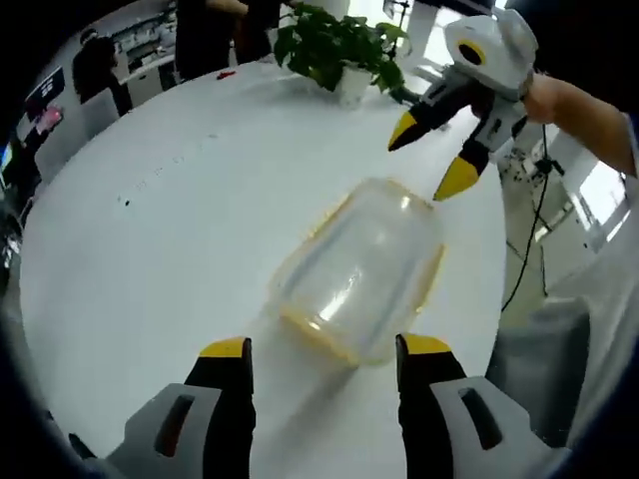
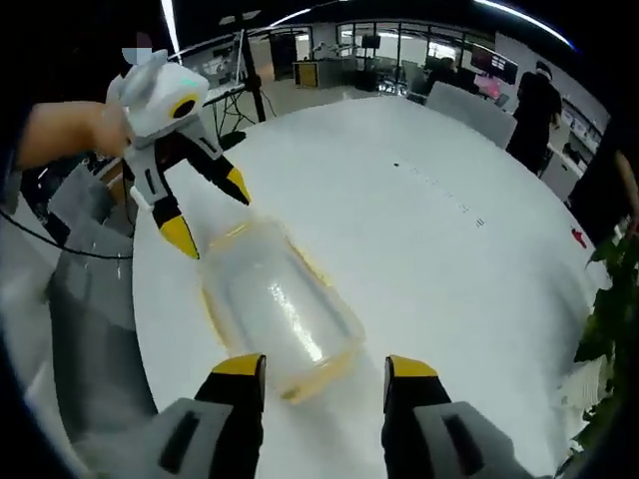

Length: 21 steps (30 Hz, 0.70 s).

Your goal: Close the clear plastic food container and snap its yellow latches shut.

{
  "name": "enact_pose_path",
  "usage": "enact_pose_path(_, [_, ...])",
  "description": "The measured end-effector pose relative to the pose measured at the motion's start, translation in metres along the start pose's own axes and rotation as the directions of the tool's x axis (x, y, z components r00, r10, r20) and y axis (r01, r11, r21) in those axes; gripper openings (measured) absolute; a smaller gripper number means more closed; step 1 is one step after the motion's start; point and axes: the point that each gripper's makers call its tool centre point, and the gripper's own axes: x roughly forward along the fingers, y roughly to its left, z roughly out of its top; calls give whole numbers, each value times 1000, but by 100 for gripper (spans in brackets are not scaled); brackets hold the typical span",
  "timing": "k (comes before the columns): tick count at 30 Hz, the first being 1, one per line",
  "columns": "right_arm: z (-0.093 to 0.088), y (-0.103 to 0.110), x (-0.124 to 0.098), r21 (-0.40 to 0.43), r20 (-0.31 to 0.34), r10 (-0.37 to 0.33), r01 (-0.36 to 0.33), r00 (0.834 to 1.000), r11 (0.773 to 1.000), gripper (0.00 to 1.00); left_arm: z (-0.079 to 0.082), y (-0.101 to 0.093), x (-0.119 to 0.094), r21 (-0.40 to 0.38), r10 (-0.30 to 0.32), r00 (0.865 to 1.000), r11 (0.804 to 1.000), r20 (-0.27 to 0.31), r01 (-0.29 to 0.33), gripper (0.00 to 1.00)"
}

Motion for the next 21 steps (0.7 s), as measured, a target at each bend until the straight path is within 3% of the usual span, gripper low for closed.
enact_pose_path(3, [-1, 1, 3, 39, -7, -11, 11, 1000, 999, 42, -1, -4, 3, -11, -6, 1000, 1000, 3, 6, 55])
enact_pose_path(7, [-6, -4, 8, 140, -24, -64, 67, 998, 988, 48, 2, -9, 8, -114, -9, 999, 993, 35, 13, 55])
enact_pose_path(9, [-7, 2, 13, 213, -18, -39, 42, 999, 976, 43, -3, -5, 10, -186, 17, 999, 983, 31, -11, 54])
enact_pose_path(12, [-8, 12, 19, 264, -16, 7, -3, 1000, 964, 43, -4, -4, 12, -211, 23, 999, 977, 38, -15, 54])
enact_pose_path(15, [-11, 9, 22, 241, -32, -22, 29, 999, 970, 46, -9, -3, 17, -243, 28, 999, 970, 33, -20, 55])
enact_pose_path(21, [-17, 8, 29, 292, -54, -19, 34, 998, 956, 44, -7, -9, 24, -279, 9, 999, 960, 43, 3, 54])
